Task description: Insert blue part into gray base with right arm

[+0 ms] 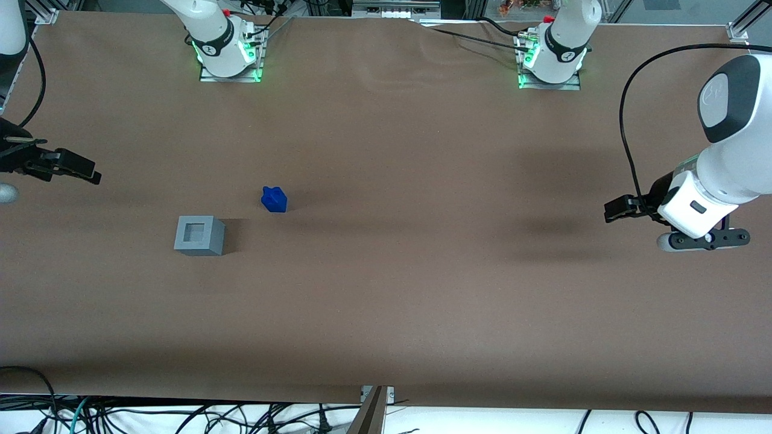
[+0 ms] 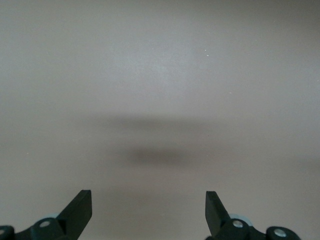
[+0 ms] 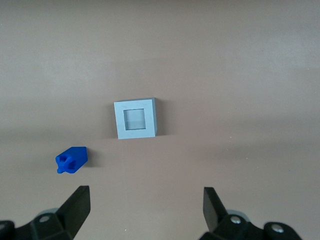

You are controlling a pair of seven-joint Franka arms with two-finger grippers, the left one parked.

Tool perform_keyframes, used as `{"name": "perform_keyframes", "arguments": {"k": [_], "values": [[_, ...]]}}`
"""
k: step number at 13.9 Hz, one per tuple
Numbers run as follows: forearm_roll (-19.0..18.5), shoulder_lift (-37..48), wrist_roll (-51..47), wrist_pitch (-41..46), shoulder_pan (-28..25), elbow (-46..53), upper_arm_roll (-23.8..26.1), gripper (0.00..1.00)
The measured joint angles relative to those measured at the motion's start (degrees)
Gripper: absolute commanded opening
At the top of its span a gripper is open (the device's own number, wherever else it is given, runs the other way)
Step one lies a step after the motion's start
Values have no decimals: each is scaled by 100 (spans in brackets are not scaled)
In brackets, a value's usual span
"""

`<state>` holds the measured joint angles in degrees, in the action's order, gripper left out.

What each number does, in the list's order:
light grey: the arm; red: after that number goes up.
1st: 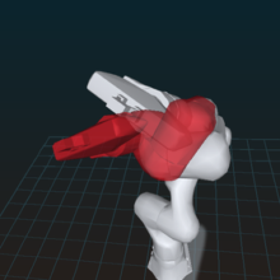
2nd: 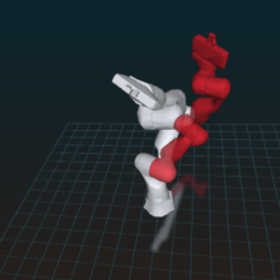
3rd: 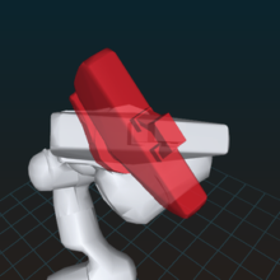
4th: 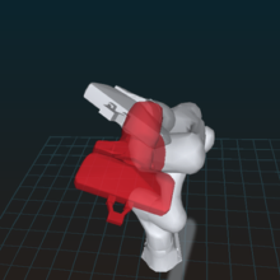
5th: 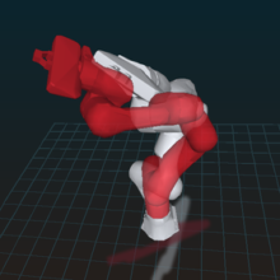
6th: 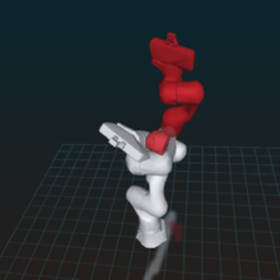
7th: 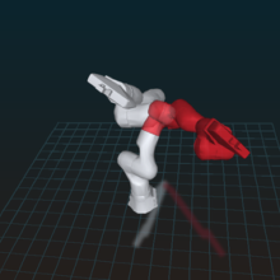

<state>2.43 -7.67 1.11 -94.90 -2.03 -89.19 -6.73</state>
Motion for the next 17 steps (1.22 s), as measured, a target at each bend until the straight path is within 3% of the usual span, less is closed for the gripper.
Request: {"name": "perform_keyframes", "arguments": {"k": [17], "values": [[-226, -61, 0, 88, -2, -1, 76, 100]]}}
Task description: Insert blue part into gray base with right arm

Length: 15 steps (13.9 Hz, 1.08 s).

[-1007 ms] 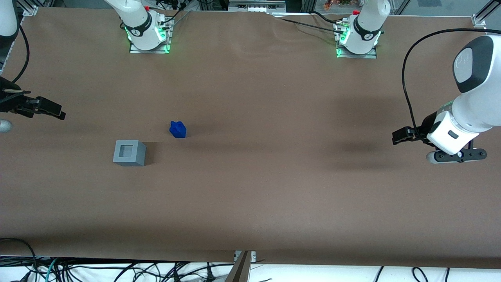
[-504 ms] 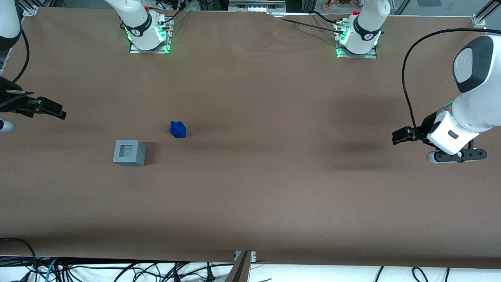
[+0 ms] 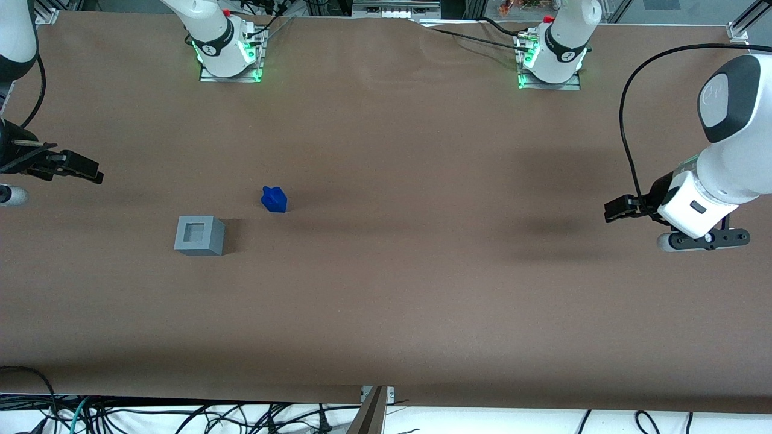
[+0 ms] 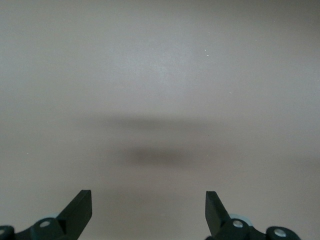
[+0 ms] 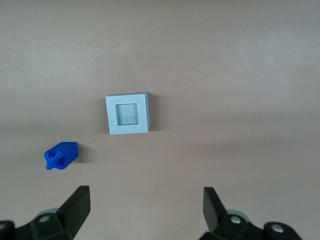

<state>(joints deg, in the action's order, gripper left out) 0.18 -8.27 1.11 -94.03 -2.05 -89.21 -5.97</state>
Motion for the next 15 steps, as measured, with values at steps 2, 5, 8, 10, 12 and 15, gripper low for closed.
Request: {"name": "perform_keyframes", "arguments": {"k": [2, 5, 8, 10, 12, 15], "values": [[0, -27, -8, 7, -4, -5, 114, 100], [3, -176, -246, -150, -26, -171, 500, 100], [4, -357, -1070, -905, -148, -743, 1057, 100], [6, -502, -1729, -1779, -348, -1324, 1340, 100], [7, -652, -2370, -2778, -643, -1961, 1424, 100], [7, -802, -2789, -4047, -839, -2904, 1471, 100]]}}
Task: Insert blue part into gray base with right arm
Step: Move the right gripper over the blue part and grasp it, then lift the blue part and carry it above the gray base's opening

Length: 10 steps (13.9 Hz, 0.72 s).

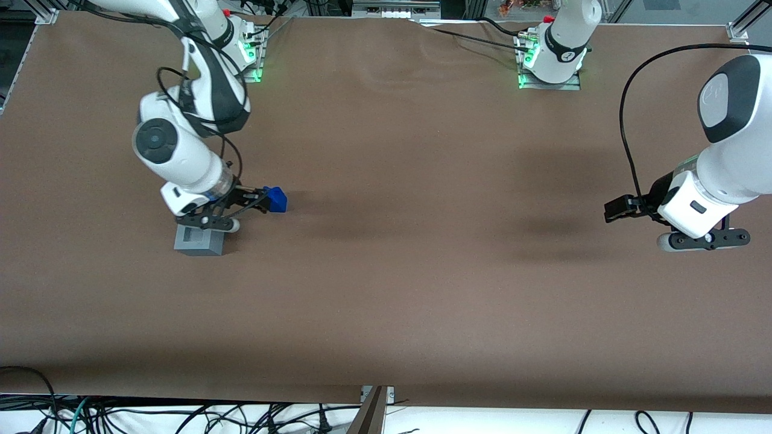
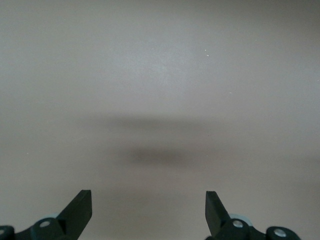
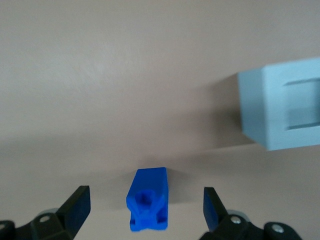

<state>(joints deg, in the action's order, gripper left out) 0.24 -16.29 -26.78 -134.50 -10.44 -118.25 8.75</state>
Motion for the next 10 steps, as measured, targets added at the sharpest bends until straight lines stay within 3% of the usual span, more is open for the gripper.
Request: {"name": "perform_keyframes", "arguments": {"k": [10], "values": [[56, -167, -482, -1100, -35, -788, 170, 100]]}}
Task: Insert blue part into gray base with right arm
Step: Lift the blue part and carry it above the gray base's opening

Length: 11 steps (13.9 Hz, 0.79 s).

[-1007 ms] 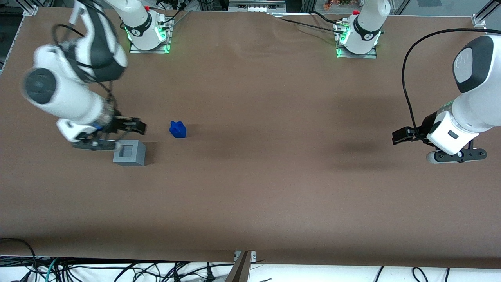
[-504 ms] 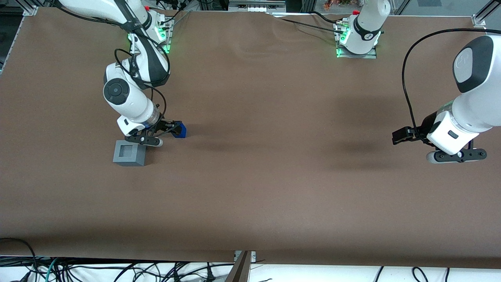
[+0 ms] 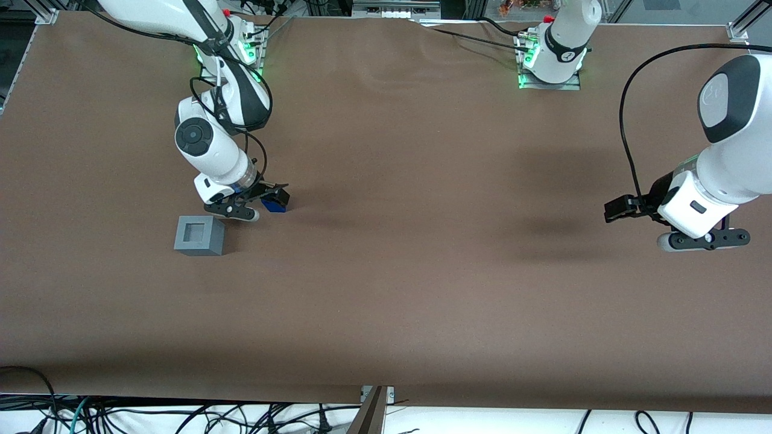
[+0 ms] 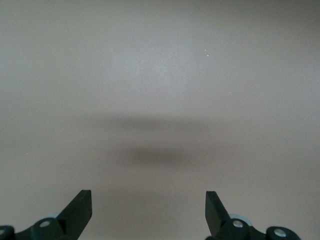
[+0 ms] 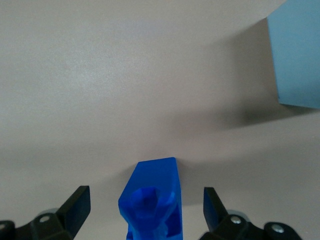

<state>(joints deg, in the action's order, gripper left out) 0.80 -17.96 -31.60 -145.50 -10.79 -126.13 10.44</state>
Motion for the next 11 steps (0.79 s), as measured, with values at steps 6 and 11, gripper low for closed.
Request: {"name": "perform_keyframes", "arguments": {"k": [6, 11], "values": [[8, -118, -1, -27, -61, -45, 9, 65], [7, -121, 1, -29, -63, -140, 9, 6]]}}
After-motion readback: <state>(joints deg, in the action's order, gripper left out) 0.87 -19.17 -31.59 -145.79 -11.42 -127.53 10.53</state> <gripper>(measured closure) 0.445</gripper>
